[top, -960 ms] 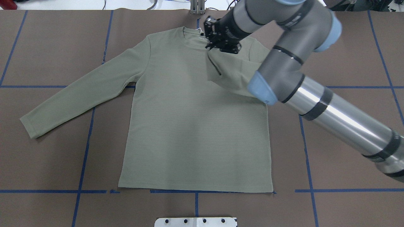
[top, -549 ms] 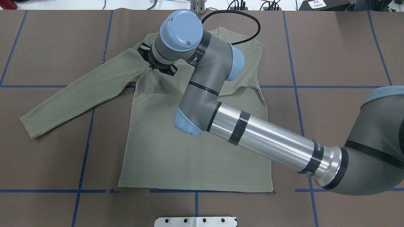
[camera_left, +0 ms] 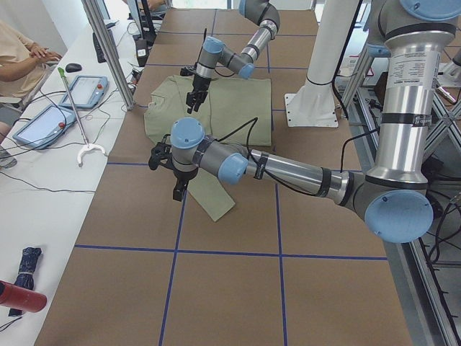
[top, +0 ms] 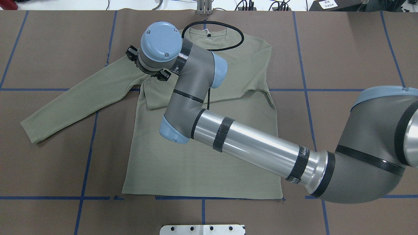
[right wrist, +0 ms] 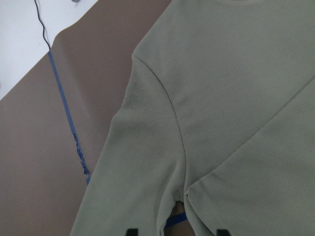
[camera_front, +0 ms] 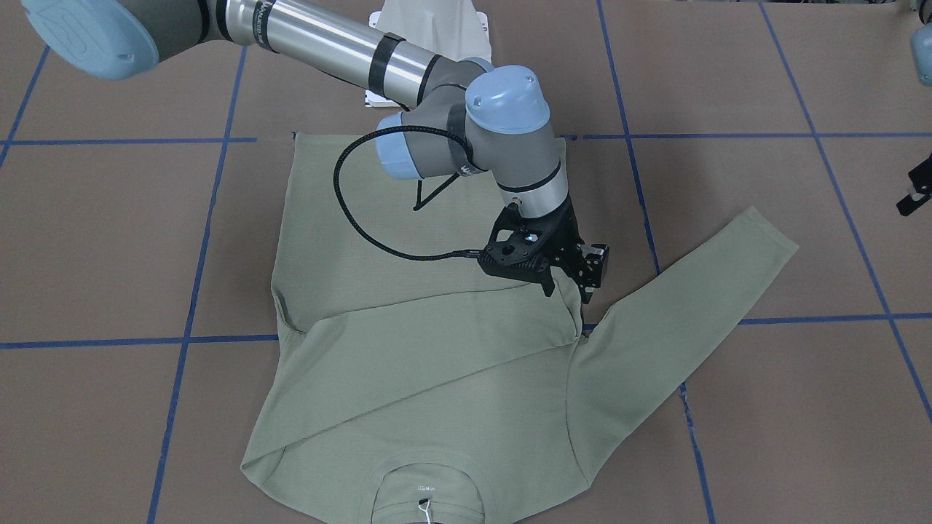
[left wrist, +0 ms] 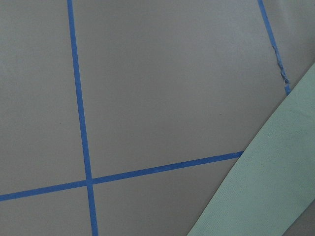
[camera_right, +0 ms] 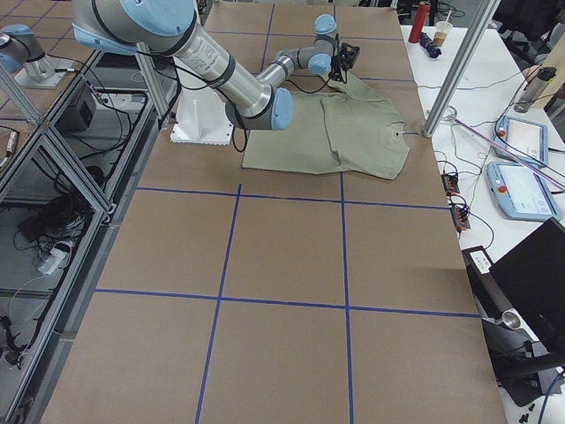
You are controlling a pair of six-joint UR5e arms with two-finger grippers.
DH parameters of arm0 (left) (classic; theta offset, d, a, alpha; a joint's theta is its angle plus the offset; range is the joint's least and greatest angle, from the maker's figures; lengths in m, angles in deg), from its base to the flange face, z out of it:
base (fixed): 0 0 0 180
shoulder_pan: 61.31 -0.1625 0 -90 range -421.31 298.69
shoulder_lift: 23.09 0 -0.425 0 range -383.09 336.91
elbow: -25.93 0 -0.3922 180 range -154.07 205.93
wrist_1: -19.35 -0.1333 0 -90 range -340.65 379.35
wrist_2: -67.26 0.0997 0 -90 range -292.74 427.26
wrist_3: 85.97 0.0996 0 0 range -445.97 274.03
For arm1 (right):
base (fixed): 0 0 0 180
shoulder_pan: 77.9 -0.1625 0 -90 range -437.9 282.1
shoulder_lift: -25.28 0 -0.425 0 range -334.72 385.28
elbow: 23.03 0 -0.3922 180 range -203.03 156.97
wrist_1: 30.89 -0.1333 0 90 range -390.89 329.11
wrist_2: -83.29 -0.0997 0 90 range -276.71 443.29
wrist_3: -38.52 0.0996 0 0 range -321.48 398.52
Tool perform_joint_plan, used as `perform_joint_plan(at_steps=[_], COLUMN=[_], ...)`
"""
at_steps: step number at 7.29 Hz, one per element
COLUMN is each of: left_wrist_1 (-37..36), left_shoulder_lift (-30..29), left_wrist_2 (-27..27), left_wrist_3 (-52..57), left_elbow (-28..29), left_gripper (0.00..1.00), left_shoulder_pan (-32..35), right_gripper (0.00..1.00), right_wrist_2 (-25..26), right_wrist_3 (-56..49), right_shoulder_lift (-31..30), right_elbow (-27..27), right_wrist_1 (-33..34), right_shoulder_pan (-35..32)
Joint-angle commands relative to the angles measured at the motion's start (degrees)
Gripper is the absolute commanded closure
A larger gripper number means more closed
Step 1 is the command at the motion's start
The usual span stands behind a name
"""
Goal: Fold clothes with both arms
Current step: 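Grasp the sleeve cuff with the right gripper and fold it across the shirt body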
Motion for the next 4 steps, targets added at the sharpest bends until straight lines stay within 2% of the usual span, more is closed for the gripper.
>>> perform_joint_plan(at_steps=[1,2,3,4], left_wrist_1=[5.52,8.23,12.52,16.31], left_shoulder_lift=[-0.57,-1.09,-3.01,-2.94], left_wrist_2=[0.06,-0.54,-0.55,-0.03], left_wrist_3=[-11.28,-16.15,-17.07,-16.99], left_elbow=[1.81,5.83,12.57,17.59], left_gripper=[0.0,0.0,0.01,0.07], left_shoulder_pan=[-9.12,-9.33,-10.55,-12.74], right_gripper=[0.0,0.0,0.0,0.0], right_wrist_2=[-0.65,-3.88,-12.01,-18.09], right_wrist_3=[0.44,0.44,-0.17,-0.27], right_shoulder_lift=[-5.75,-13.2,-21.27,-28.06], right_elbow=[7.71,15.25,21.42,27.31], right_wrist_1=[0.67,1.03,0.77,0.51], right_shoulder_pan=[-1.49,-4.03,-8.32,-12.97])
